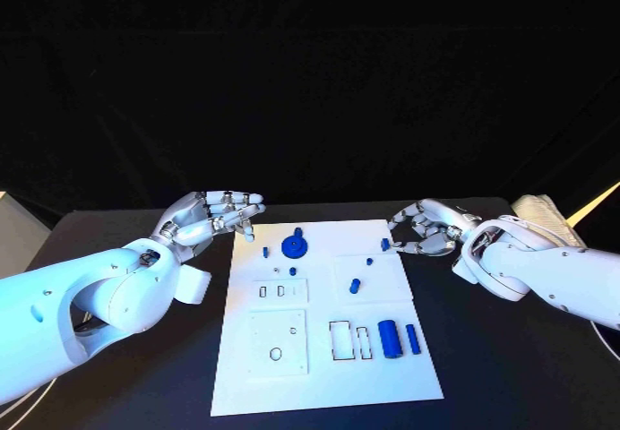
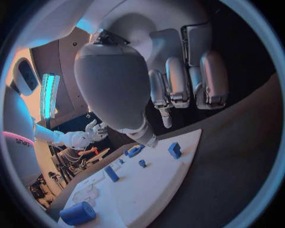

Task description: Assemble the parts on the task board

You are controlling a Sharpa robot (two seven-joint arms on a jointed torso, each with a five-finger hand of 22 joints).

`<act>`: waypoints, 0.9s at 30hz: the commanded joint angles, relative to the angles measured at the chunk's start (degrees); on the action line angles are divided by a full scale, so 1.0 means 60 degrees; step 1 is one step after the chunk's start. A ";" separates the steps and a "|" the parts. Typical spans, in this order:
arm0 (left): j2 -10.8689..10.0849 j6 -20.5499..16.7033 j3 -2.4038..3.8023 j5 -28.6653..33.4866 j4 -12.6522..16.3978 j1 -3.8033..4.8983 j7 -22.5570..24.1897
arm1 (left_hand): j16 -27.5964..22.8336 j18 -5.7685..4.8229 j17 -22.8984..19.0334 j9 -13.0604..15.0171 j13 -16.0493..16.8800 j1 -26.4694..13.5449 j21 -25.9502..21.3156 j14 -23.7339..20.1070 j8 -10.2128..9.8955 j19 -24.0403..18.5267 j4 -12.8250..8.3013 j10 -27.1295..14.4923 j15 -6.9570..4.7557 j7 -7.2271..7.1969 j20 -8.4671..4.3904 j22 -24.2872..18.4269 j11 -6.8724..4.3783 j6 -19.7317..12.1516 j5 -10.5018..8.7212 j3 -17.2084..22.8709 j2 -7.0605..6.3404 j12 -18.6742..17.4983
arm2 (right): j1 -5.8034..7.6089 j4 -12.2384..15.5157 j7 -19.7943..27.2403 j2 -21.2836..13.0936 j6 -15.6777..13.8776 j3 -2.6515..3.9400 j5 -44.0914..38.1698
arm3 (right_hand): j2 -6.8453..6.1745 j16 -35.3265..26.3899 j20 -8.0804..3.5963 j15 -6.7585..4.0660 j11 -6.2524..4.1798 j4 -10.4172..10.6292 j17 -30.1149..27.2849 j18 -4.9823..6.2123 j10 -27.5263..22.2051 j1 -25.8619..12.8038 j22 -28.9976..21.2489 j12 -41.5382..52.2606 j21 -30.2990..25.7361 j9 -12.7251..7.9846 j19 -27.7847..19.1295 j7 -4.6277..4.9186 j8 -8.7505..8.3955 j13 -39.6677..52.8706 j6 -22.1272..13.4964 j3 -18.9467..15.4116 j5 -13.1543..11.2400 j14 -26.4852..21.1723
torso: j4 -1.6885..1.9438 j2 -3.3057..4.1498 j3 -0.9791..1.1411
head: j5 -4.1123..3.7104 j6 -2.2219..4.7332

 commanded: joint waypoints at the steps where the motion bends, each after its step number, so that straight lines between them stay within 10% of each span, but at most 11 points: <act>1: 0.0018 0.0197 0.0004 -0.0050 0.0010 0.0003 0.0077 | 0.0032 0.0135 -0.0008 -0.0016 -0.0012 -0.0034 0.0059 -0.0077 0.0046 -0.0048 -0.0017 -0.0064 0.0006 0.0075 -0.0002 0.0012 -0.0001 -0.0062 -0.0020 0.0058 -0.0010 0.0030 | -0.0050 -0.0176 -0.0347 0.0122 0.0223 -0.0001 -0.0252 | -0.0003 0.0035 0.0024 0.0039 -0.0008 -0.0023 0.2516 0.0031 0.0157 0.0032 0.2007 0.0042 0.0077 -0.0012 0.0618 0.0001 0.0004 0.1742 -0.0052 -0.0030 -0.0009 0.0977 | 0.0002 -0.0004 -0.0018 | -0.0003 -0.0015; 27: -0.0010 0.0188 0.0004 -0.0061 0.0019 0.0003 0.0074 | 0.0036 0.0136 -0.0015 -0.0016 -0.0011 -0.0026 0.0072 -0.0085 0.0048 -0.0064 -0.0030 -0.0063 0.0006 0.0076 0.0000 0.0019 0.0000 -0.0063 -0.0019 0.0071 -0.0014 0.0033 | -0.0287 -0.0946 -0.1055 0.0847 0.0269 -0.0006 -0.0418 | 0.0129 0.0035 0.0018 0.0033 -0.0022 -0.0029 0.2516 -0.0006 0.0279 0.0092 0.2124 0.0150 0.0210 -0.0012 0.0712 -0.0014 0.0058 0.1837 0.0042 0.0070 -0.0016 0.0977 | 0.0013 -0.0003 -0.0018 | 0.0030 -0.0099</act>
